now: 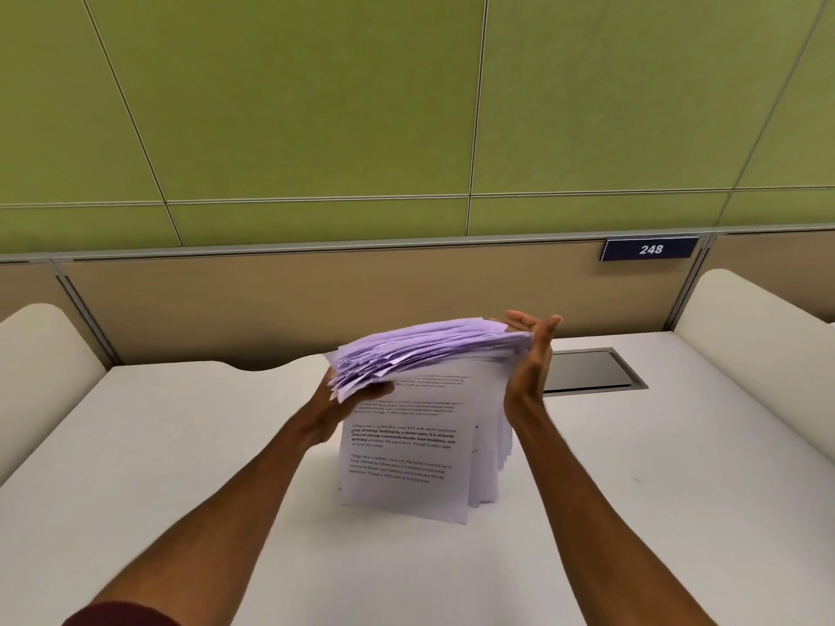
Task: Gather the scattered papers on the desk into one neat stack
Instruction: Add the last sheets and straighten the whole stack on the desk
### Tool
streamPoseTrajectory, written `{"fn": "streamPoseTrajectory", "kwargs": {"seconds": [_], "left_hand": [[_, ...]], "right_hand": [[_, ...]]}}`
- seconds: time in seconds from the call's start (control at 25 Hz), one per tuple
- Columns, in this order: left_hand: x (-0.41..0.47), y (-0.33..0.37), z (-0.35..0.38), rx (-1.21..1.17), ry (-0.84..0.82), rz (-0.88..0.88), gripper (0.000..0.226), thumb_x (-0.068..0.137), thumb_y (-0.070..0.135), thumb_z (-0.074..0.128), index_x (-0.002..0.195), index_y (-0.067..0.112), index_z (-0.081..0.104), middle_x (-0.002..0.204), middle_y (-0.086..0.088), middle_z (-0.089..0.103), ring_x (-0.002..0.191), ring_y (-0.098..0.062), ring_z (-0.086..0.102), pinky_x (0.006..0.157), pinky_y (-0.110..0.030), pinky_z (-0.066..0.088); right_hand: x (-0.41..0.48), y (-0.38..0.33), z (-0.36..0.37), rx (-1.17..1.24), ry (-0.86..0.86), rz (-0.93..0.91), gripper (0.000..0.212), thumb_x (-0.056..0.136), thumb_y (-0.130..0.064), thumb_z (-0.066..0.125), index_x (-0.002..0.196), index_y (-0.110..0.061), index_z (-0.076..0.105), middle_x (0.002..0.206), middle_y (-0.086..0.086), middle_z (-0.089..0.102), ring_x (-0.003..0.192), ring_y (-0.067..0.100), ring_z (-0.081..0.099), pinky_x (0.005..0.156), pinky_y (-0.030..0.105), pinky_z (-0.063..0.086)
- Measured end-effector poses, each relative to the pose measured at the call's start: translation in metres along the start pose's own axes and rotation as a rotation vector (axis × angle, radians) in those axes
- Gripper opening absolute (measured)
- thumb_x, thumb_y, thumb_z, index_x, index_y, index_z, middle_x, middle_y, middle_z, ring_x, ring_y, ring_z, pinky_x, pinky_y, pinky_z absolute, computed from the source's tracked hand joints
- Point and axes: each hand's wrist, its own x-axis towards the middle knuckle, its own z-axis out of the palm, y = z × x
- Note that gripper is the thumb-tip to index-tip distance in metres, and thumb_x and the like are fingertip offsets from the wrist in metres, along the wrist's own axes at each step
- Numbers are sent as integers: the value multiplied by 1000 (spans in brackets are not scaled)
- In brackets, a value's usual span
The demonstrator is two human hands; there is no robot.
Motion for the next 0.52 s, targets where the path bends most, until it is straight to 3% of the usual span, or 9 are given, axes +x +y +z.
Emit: {"fn": "streamPoseTrajectory", "kwargs": {"seconds": [0.12,0.2,0.24,0.36,0.52], "left_hand": [[2,0,14,-102,280,-25,37,60,33,86,93,25,72,92,1,75,83,-15,70,66,-27,57],[1,1,16,-145,283,-21,39,55,40,87,88,25,73,89,1,76,79,-15,71,63,-25,56],[-1,2,15,-148,261,-18,42,53,43,87,89,27,72,88,1,76,79,-14,71,62,-24,56],[-4,3,19,-135,269,-17,31,65,39,85,89,26,71,84,2,75,76,-15,71,60,-23,56],[2,12,42,-49,583,36,23,74,28,81,90,18,68,83,1,72,72,-13,68,60,-22,55]], "right_hand": [[0,0,-5,3,-216,6,89,68,-89,42,117,-16,56,118,17,62,101,22,61,86,38,51],[3,6,-20,-135,-406,3,102,60,-81,65,133,-13,45,126,6,60,108,14,62,88,30,54],[3,9,-28,-238,-476,19,100,60,-68,78,137,-15,42,127,4,61,111,14,63,89,29,57],[8,17,-37,-422,-452,29,70,64,-19,91,124,-12,57,114,6,69,103,22,68,84,39,61],[8,17,-25,-365,-347,-116,40,65,-17,87,99,-17,66,91,-6,72,77,3,71,63,17,58]]}}
